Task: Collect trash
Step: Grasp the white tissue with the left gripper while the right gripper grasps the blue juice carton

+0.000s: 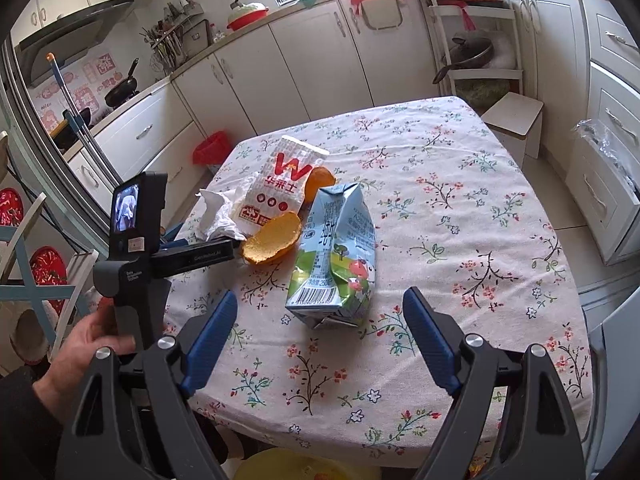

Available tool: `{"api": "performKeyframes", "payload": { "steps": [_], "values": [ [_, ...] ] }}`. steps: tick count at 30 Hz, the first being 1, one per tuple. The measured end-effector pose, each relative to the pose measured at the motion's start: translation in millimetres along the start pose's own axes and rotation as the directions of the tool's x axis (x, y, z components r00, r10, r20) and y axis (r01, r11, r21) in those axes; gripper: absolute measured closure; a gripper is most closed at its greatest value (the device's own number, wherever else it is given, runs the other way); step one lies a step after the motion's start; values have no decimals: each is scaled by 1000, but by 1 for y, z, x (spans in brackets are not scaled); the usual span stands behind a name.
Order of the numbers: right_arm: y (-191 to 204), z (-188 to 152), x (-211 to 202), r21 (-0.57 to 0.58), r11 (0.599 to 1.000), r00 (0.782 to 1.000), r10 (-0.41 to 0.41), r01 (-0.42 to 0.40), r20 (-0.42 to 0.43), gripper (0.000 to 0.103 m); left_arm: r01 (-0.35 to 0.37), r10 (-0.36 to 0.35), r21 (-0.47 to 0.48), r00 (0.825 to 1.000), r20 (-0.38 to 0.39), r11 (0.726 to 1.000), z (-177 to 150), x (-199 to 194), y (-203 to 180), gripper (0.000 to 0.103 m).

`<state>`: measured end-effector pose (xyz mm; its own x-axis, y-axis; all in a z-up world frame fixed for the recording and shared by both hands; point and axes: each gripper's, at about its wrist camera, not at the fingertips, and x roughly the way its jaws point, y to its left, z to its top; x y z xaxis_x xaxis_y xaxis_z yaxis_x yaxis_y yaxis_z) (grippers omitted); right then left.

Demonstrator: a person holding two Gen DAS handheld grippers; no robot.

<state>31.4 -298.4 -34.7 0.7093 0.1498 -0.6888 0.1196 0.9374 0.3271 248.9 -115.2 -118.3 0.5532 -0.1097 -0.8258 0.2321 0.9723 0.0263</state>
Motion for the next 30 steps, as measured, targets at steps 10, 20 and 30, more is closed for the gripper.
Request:
{"api": "performKeyframes", "payload": {
  "steps": [10, 20, 30],
  "values": [
    [-1, -1, 21, -3, 1000, 998, -16, 16, -53, 22, 61, -55, 62, 994, -91, 996, -6, -9, 5, 7],
    [0, 2, 32, 3, 1000, 997, -12, 12, -73, 22, 221, -218, -67, 975, 48, 973, -8, -46, 44, 11],
    [-6, 7, 39, 20, 1000, 997, -19, 21, -80, 22, 378, -376, -192, 925, 51, 905, 12, -40, 27, 11]
  ]
}}
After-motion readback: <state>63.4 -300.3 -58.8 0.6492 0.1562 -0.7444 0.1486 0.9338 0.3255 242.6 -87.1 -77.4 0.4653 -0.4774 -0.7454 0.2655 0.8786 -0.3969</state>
